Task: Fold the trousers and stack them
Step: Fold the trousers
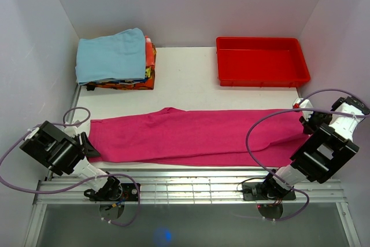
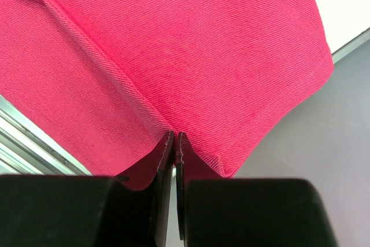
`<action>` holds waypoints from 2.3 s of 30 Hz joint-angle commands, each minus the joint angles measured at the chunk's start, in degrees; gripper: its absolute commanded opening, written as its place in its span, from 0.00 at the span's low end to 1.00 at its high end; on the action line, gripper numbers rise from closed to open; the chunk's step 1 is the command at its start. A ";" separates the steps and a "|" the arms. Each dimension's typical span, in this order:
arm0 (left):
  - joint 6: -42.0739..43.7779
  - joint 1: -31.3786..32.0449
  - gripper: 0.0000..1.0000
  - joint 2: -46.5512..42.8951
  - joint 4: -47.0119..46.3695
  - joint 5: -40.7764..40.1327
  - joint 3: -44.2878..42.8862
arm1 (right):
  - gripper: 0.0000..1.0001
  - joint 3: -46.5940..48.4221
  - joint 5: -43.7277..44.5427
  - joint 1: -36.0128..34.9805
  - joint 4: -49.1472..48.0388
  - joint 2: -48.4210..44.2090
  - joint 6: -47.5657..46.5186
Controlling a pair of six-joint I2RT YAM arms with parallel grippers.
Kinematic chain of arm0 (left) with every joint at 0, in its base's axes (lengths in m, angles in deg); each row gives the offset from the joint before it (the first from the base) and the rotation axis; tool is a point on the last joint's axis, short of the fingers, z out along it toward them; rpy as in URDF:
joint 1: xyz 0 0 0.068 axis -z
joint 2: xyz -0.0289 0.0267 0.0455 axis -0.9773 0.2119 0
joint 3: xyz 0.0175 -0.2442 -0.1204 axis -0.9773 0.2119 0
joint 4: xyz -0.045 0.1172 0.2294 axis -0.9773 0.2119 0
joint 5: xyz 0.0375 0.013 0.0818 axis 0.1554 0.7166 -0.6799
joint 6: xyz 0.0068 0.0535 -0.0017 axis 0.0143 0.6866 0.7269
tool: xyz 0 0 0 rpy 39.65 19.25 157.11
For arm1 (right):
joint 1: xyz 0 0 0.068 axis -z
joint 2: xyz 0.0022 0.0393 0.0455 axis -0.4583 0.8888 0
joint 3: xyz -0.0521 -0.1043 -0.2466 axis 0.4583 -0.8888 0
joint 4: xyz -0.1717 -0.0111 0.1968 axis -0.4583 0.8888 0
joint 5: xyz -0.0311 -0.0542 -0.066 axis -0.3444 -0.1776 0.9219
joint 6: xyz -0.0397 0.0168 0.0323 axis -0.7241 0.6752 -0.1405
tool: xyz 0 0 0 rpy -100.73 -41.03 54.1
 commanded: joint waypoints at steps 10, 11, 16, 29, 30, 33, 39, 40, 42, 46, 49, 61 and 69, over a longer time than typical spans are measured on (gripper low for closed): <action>-2.57 -3.63 0.61 0.19 -5.97 -0.14 -0.02 | 0.08 1.23 0.06 0.20 2.68 -0.64 -0.61; -2.48 -3.90 0.62 0.10 -6.23 -0.50 0.07 | 0.08 1.32 0.06 0.11 2.76 -0.64 -0.61; -0.11 -6.36 0.66 1.84 -5.88 0.02 -0.19 | 0.08 1.76 -0.03 0.11 3.03 -0.46 -0.79; 3.94 -10.67 0.68 10.21 -5.61 1.96 -1.61 | 0.08 1.59 0.32 0.20 3.38 -0.64 -1.40; 3.50 -10.67 0.68 9.86 -7.27 0.91 -0.91 | 0.08 1.58 0.41 0.20 3.29 -0.64 -1.40; 3.41 -12.24 0.68 10.03 -7.47 0.37 -2.47 | 0.08 1.93 0.50 0.11 3.73 -0.73 -1.40; 5.60 -13.57 0.68 10.64 -4.74 1.25 -8.98 | 0.08 2.29 0.41 0.11 3.90 -0.55 -1.40; 5.69 -13.65 0.68 10.56 -4.48 1.34 -9.85 | 0.08 2.46 0.41 0.11 3.99 -0.46 -1.40; 6.31 -13.74 0.68 10.38 -3.51 2.22 -10.21 | 0.08 2.46 0.50 0.11 3.91 -0.38 -1.40; 6.93 -13.74 0.68 9.85 -2.81 3.98 -10.21 | 0.08 2.37 0.76 0.20 3.91 -0.46 -1.49; 7.54 -13.92 0.67 10.64 -0.52 6.52 -13.28 | 0.08 2.37 1.02 0.20 3.99 -0.38 -1.66; 7.98 -13.04 0.68 13.37 -1.92 6.70 -8.03 | 0.08 2.02 0.76 0.11 3.55 -0.29 -1.75; 5.96 -11.72 0.63 16.88 -2.01 8.37 -5.03 | 0.08 3.25 0.41 0.20 4.17 0.06 -1.58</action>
